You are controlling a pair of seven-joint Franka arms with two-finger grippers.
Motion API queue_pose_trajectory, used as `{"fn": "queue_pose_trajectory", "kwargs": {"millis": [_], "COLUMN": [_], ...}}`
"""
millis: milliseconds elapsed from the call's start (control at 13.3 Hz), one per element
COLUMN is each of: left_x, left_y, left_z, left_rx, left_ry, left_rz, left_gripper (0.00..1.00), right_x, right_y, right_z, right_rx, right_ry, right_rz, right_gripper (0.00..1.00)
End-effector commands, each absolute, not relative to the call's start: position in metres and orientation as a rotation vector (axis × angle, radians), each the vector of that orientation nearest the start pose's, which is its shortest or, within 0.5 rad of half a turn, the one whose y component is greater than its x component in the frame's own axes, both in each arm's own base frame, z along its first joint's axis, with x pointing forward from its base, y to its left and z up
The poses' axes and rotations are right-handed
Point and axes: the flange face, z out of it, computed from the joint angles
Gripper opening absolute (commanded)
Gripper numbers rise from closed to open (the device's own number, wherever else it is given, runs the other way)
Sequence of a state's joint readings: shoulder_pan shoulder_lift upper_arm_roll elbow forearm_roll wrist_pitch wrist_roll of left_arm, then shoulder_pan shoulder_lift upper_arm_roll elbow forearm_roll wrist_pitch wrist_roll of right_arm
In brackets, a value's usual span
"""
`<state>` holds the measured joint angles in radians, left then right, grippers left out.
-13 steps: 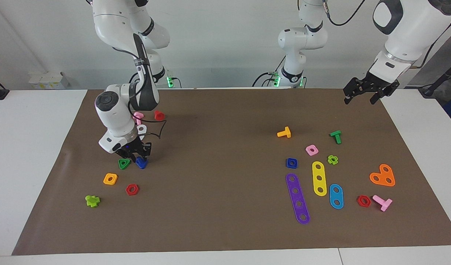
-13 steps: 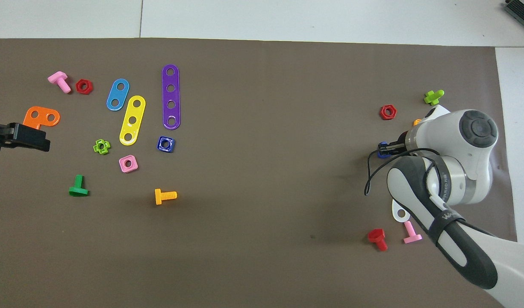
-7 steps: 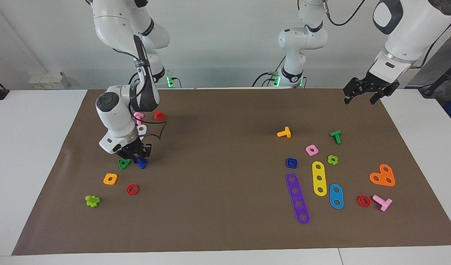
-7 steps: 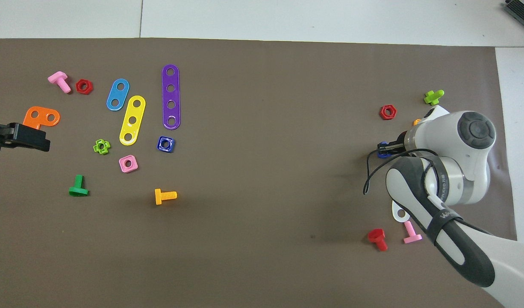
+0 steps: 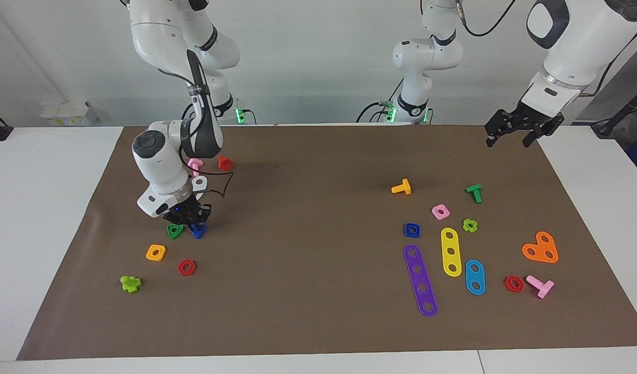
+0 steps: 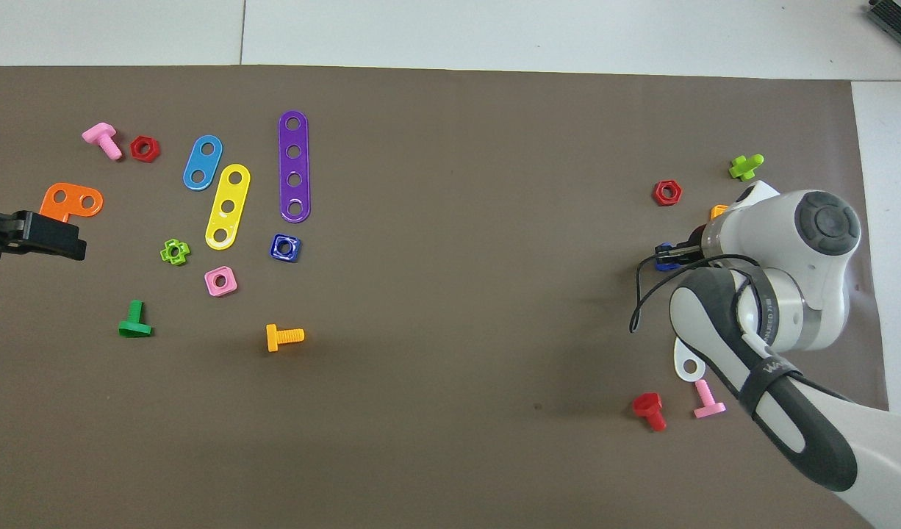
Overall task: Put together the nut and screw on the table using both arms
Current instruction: 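Carry the blue bolt with the right gripper to the mat centre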
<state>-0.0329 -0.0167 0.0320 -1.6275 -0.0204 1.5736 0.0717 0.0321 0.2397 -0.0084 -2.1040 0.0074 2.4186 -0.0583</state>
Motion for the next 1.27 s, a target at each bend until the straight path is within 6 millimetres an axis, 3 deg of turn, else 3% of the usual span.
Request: {"fn": "queue_pose_trajectory", "kwargs": {"millis": [0,225,300,449,749,824,1049,1199], "left_x": [0.539,0.539,0.539,0.539,0.539,0.539,0.539,0.539], "left_y": [-0.001,-0.001,-0.001,-0.001,-0.001,0.000,-0.001,-0.001], "left_z": [0.608,0.608,0.608,0.608,0.608,0.608,0.608,0.608], "left_rx": [-3.153,-3.151,-3.151,-3.151,-3.151,-3.151,-3.151,-3.151], "left_ry": [0.096,0.096,0.096,0.096,0.096,0.094,0.096,0.096], "left_rz": [0.057,0.058,0.058,0.058,0.058,0.058,0.058,0.058], "left_gripper": [1.00,1.00,1.00,1.00,1.00,1.00,1.00,1.00], "right_x": [0.601,0.624,0.630,0.631,0.623,0.624,0.598,0.598], "right_y": [0.023,0.066,0.091,0.160,0.312,0.332,0.403,0.407], "right_z": [0.361,0.424,0.443,0.458,0.429,0.419,0.362,0.359], "right_rx": [-3.120,-3.118,-3.116,-3.088,-3.017,-3.015,-3.047,-3.041], "right_ry": [-0.027,0.058,0.095,0.168,0.264,0.284,0.288,0.296], "right_rz": [-0.131,-0.160,-0.170,-0.211,-0.266,-0.266,-0.304,-0.343], "right_gripper": [0.00,0.00,0.00,0.00,0.00,0.00,0.00,0.00]}}
